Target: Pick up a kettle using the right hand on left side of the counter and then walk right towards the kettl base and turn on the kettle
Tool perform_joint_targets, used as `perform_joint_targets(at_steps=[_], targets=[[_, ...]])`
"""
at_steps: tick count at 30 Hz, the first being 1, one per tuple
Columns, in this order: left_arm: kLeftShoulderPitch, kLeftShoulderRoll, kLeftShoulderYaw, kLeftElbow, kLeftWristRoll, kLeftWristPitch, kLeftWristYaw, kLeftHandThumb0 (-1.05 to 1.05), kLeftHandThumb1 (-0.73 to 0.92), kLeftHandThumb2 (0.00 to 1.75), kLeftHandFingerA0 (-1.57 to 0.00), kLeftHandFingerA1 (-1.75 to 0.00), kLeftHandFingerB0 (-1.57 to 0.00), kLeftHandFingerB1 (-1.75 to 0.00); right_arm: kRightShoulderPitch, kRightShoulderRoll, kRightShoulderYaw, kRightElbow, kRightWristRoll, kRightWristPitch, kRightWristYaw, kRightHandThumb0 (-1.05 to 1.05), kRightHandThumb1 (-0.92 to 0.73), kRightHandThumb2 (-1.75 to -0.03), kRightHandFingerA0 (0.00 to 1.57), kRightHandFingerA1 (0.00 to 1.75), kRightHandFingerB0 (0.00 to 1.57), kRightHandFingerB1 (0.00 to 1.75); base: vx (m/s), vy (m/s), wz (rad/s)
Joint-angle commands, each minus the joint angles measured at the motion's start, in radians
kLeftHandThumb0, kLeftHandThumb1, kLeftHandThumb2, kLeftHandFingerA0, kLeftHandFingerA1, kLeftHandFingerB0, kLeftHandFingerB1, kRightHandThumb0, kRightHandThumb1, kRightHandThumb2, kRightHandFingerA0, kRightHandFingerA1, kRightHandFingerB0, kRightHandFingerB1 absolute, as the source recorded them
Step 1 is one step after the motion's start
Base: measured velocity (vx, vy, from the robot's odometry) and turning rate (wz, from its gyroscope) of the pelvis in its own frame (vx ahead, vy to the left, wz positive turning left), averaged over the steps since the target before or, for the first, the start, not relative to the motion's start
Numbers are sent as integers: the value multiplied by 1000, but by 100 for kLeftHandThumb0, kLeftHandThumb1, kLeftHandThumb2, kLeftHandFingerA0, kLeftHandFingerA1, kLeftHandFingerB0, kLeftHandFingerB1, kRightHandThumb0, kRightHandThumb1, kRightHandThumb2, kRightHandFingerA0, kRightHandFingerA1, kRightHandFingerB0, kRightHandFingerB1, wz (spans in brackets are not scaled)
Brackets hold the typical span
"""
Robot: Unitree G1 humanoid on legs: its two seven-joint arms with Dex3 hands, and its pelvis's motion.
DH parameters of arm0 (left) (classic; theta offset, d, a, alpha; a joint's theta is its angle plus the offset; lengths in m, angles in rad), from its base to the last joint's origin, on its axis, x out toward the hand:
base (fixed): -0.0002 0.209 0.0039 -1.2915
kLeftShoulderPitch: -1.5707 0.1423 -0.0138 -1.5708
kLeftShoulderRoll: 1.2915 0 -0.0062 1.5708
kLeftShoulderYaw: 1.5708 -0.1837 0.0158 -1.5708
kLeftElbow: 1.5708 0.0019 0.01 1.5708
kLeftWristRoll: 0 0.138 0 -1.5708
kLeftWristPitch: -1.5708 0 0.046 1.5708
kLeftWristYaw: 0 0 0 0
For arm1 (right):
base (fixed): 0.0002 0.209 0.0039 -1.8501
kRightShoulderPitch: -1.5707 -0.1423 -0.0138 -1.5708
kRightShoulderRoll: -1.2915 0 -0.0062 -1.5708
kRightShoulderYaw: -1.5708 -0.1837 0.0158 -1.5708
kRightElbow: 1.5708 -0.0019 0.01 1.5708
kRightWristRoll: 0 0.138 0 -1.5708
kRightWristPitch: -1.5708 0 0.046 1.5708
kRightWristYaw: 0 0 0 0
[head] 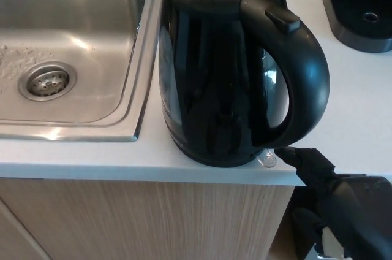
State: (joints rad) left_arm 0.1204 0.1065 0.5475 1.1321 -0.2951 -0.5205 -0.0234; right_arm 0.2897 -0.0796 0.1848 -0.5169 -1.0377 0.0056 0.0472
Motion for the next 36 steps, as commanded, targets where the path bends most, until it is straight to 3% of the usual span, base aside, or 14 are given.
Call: perform_joint_targets(at_steps=[1,8,9,10,11,17,21,36], targets=[[-12,16,5,6,-7,-65,1,12,71,87,-96,-82,-88,-78,-21,-3,9,26,-11,32,-32,-14,-58,-62,99,158,28,43,0,0,0],[-23,22,10,9,-11,-67,-2,11,72,85,-94,-84,-88,-80,-30,-6,34,36,0,28,-38,-12,-61,-62,96,159,28,41,0,0,0],[-26,25,13,12,-14,-66,-8,10,71,87,-96,-85,-91,-81,-26,-6,38,31,3,27,-38,-11,-42,-92,118,127,17,52,0,0,0],[-27,26,14,13,-15,-65,-9,10,71,87,-96,-85,-91,-81,-25,-7,40,29,4,27,-38,-11,-42,-92,118,127,17,52,0,0,0],[-26,26,12,11,-10,-67,-4,10,70,89,-97,-83,-91,-81,-25,-9,40,31,7,24,-44,-10,-61,-63,97,162,28,43,0,0,0],[-32,27,7,6,-4,-65,0,12,71,87,-94,-82,-88,-79,-16,-23,39,47,18,15,-77,-11,-60,-64,98,164,28,44,0,0,0],[-36,25,8,5,-7,-70,-6,13,65,96,-95,-86,-90,-82,-6,-28,42,55,18,16,-93,-9,-61,-64,97,165,27,43,0,0,0],[-37,24,9,-11,-11,-68,-13,12,67,91,-95,-86,-90,-82,20,-52,79,178,5,31,-176,-7,-64,-62,92,163,32,42,0,0,0]])
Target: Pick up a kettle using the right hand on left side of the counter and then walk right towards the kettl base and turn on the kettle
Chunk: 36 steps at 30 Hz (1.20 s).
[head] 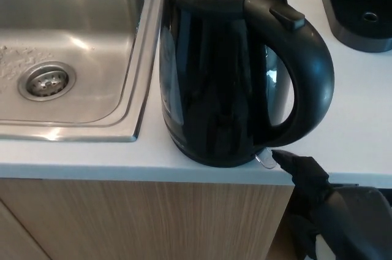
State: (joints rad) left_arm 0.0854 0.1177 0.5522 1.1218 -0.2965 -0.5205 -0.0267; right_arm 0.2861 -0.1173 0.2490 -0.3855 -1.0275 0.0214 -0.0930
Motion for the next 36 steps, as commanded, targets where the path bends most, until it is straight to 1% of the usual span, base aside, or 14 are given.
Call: perform_joint_targets(at_steps=[1,12,13,16,17,20,21,22,24,25,28,29,30,36], targets=[[1,11,4,-6,-9,-70,-7,10,67,91,-96,-87,-91,-83,25,-16,23,56,-9,18,-36,-8,-65,-62,90,161,31,41,0,0,0],[3,16,6,-6,-8,-67,-8,12,66,89,-98,-85,-93,-84,8,-26,63,100,-18,34,-79,-8,-67,-61,87,164,32,40,0,0,0],[14,10,4,-7,-6,-79,-11,10,67,90,-97,-86,-92,-84,5,-34,50,83,4,17,-87,-8,-66,-62,93,165,34,41,0,0,0],[15,10,4,-8,-6,-80,-11,10,67,90,-97,-86,-92,-84,4,-38,51,81,9,18,-90,-8,-66,-62,93,165,34,41,0,0,0],[16,17,-1,17,6,-68,7,13,68,90,-95,-81,-90,-79,18,-47,25,21,54,-10,-95,-11,-59,-75,113,155,31,49,0,0,0],[15,19,-2,24,7,-69,9,13,68,90,-95,-81,-90,-79,21,-52,23,11,63,-11,-95,-11,-59,-75,113,155,31,49,0,0,0],[19,15,-3,14,7,-72,10,12,67,95,-97,-86,-91,-83,21,-55,-1,-42,85,-12,-83,-10,-61,-63,101,160,25,40,0,0,0],[25,9,-5,-2,7,-76,12,12,67,95,-97,-86,-91,-83,20,-60,-37,-120,119,-14,-64,-10,-61,-63,101,160,25,40,0,0,0],[30,10,-8,-2,11,-79,14,12,68,93,-94,-85,-89,-81,21,-59,-50,-145,137,-24,-66,-9,-61,-64,102,160,26,41,0,0,0],[28,8,-8,-1,7,-74,12,12,66,93,-95,-85,-91,-81,17,-58,-74,-183,172,-25,-54,-8,-46,-93,122,130,13,50,0,0,0],[23,4,-5,0,-3,-67,1,12,67,91,-95,-86,-90,-82,1,-57,-135,-256,249,-40,-41,-6,-44,-92,124,130,15,51,0,0,0],[23,5,-1,2,-9,-63,-7,12,67,92,-96,-87,-91,-82,-1,-59,-149,-270,265,-46,-38,-6,-44,-92,124,130,16,52,0,0,0],[30,2,-11,-8,5,-65,7,12,67,94,-96,-86,-91,-82,-6,-63,-188,-324,300,-37,-16,-7,-65,-63,102,166,27,43,0,0,0],[43,-5,-19,-16,6,-67,6,11,68,91,-95,-86,-90,-83,19,-55,-246,-436,358,-25,38,-7,-63,-62,105,163,29,42,0,0,0]])
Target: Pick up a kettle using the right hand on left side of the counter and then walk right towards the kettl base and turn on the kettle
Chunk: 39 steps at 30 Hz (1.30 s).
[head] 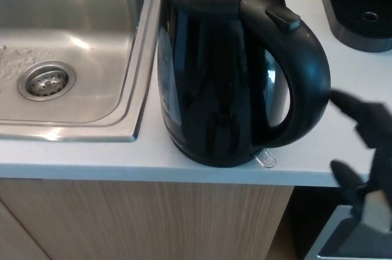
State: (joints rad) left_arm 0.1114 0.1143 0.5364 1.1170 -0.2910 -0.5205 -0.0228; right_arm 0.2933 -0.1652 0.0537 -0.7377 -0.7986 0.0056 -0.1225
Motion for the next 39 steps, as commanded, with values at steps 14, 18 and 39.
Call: perform_joint_targets(at_steps=[14,18,39], targets=[[32,-4,6,5,-7,-67,-3,13,66,92,-96,-85,-90,-81,138,-84,-415,-178,297,-7,173,-6,-60,-58,106,158,33,41,0,0,0],[47,0,22,11,-25,-76,-37,14,66,93,-98,-84,-92,-82,364,-46,-645,-142,393,-85,158,-24,-63,-60,108,134,32,37,0,0,0],[72,-1,32,-17,-18,-46,-33,12,67,88,-95,-86,-91,-81,424,149,-576,670,309,-422,-198,-30,-70,-65,88,152,39,40,0,0,0]])
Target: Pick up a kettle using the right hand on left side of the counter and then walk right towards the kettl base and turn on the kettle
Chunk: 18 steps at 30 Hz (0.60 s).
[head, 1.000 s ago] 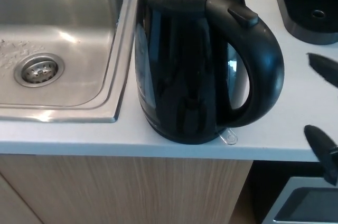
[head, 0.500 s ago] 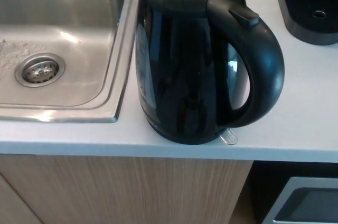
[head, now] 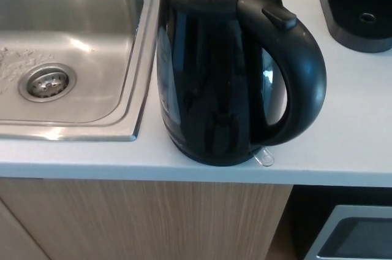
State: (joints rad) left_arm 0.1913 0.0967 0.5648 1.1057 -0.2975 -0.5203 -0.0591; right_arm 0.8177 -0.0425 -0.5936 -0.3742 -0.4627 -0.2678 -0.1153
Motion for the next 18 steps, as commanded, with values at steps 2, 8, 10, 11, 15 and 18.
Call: perform_joint_targets(at_steps=[2,8,10,11,15,18], targets=[[-9,18,-1,-5,-4,-42,10,13,66,89,-95,-85,-90,-81,-129,22,88,359,-21,-157,-215,-26,-70,-63,95,142,40,41,0,0,0],[-23,15,-15,13,12,-36,25,17,57,107,-94,-91,-88,-86,-308,6,221,570,-82,-45,-219,-31,-73,-61,100,99,37,34,0,0,0],[-25,14,-14,11,7,-33,24,17,56,108,-95,-92,-89,-87,-340,-12,249,611,-87,-36,-229,-21,-53,-98,95,94,23,52,0,0,0],[-32,25,-19,20,15,-19,33,16,61,99,-94,-85,-90,-80,-394,-33,281,684,-101,-22,-219,-26,-71,-61,89,58,35,35,0,0,0],[-48,46,-30,34,25,14,51,16,62,97,-95,-83,-91,-80,-498,-54,343,846,-89,31,-211,-22,-70,-60,86,74,35,35,0,0,0],[-69,60,-39,67,27,34,58,15,66,88,-96,-79,-92,-77,-537,-70,395,930,-91,36,-213,-15,-70,-61,68,52,33,35,7,1,2]])
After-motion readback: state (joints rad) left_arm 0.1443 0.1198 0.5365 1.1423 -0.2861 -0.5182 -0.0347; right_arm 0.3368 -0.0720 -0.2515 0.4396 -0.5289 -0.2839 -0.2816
